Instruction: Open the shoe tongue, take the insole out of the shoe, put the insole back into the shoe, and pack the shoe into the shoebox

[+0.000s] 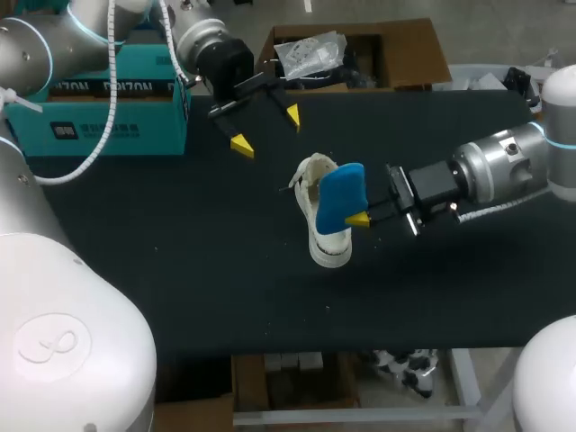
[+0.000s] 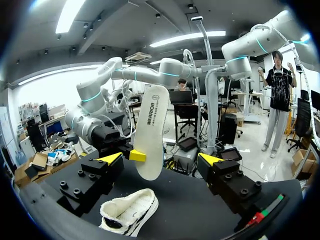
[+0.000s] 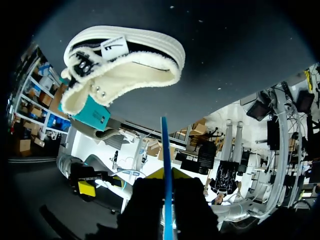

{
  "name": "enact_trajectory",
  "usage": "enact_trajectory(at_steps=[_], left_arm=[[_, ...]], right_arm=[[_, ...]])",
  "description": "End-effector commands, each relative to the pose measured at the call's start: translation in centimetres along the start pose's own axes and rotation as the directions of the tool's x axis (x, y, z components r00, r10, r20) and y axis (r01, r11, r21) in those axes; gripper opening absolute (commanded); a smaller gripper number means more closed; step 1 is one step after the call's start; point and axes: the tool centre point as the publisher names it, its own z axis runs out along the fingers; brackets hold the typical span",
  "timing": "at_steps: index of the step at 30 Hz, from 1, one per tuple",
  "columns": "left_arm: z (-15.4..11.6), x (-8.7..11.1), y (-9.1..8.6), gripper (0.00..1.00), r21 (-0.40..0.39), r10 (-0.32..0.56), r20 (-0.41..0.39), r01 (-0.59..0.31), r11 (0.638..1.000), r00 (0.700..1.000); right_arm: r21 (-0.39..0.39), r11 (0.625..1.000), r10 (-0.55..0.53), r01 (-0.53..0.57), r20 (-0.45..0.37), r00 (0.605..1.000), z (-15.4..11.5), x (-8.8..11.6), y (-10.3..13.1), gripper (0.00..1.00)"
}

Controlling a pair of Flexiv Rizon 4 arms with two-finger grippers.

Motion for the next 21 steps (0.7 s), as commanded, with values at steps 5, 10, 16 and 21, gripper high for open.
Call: enact_trajectory(at_steps=[5,10,16,21], left_arm=[[6.0,3.8,-0.4,1.0,-0.177,0.016,0.631,0.125,0.976,0.776],[6.0,3.8,-0.4,1.0,-0.177,0.016,0.631,0.125,0.976,0.776],[6.0,3.8,-0.4,1.0,-0.177,0.016,0.631,0.125,0.976,0.776],[7.4,3.5,0.9,1.0,-0.156,0.007,0.688,0.139,0.978,0.726]], right_arm=[[-0.04,0.999,0.005,-0.007,-0.044,0.999,-0.1,0.8,0.3,0.0],[-0.04,0.999,0.005,-0.007,-0.044,0.999,-0.1,0.8,0.3,0.0],[-0.04,0.999,0.005,-0.007,-0.044,0.999,-0.1,0.8,0.3,0.0],[-0.028,0.999,-0.029,0.027,-0.085,0.996,0.3,1.1,1.3,0.0]])
